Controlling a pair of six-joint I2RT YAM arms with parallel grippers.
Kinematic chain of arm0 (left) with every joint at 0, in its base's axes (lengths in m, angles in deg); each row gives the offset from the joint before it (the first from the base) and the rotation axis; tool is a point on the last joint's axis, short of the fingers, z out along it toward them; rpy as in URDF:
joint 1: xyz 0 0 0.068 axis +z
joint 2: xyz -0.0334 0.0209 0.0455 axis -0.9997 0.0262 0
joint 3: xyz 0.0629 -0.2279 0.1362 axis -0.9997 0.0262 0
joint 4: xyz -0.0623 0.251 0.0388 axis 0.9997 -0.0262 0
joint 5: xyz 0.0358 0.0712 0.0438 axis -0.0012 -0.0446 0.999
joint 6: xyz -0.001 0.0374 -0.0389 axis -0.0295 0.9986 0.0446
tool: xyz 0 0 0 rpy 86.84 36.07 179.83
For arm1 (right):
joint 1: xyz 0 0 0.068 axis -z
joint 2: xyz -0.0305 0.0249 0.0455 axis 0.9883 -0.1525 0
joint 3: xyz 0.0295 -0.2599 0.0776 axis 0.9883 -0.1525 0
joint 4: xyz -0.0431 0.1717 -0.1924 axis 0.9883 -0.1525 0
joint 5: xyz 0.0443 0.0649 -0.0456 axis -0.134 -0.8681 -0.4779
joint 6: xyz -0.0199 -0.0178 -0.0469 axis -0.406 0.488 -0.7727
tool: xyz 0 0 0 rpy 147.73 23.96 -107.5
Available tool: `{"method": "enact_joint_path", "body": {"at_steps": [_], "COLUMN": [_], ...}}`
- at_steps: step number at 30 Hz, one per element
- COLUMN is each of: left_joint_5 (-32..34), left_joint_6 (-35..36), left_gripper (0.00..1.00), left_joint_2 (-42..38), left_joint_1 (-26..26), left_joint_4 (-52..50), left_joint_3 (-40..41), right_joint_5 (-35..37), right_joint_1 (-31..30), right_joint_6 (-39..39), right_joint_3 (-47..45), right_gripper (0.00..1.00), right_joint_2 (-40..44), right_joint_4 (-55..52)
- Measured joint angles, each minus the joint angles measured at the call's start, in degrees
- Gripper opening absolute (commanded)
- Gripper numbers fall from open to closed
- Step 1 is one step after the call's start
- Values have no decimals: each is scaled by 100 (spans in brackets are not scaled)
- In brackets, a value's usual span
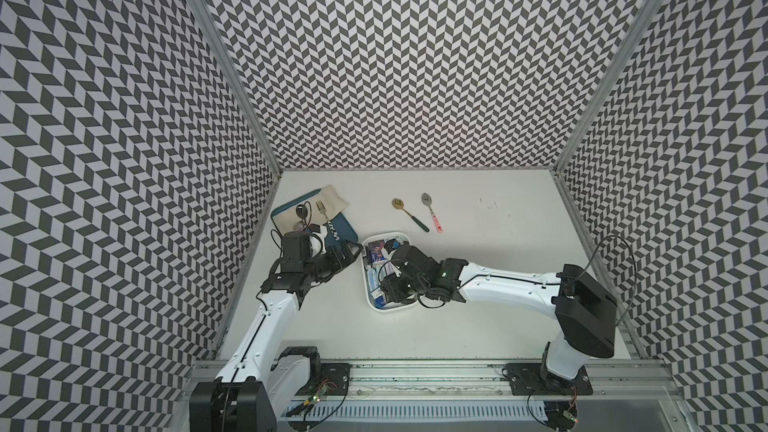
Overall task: Put the pocket tissues into the storage box
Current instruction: Place the pocket tissues in the storage box.
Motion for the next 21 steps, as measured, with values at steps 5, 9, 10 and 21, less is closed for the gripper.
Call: {"method": "enact_joint_path", "body": {"at_steps": [5, 9, 10, 21], "left_joint_5": [0, -2, -2, -9], "left_joint_6": [4, 4, 4, 26], "left_gripper": [100, 100, 100, 100], "left_joint_2": [-24, -22, -22, -22], "left_joint_1": [31, 46, 55, 136], "left_joint_4": [-11, -11, -11, -13], "left_joint_3": [0, 0, 0, 0], "right_joint_5": [11, 24, 24, 81], "right_joint_1": [-2, -2, -2, -4], "right_joint_6": [2, -9, -9, -168], "right_joint_3": [-22, -120, -133, -155], "right_gripper": [58, 68, 69, 69], "right_joint_2": [2, 31, 39, 553], "right_joint_4": [0, -28, -46, -367]}}
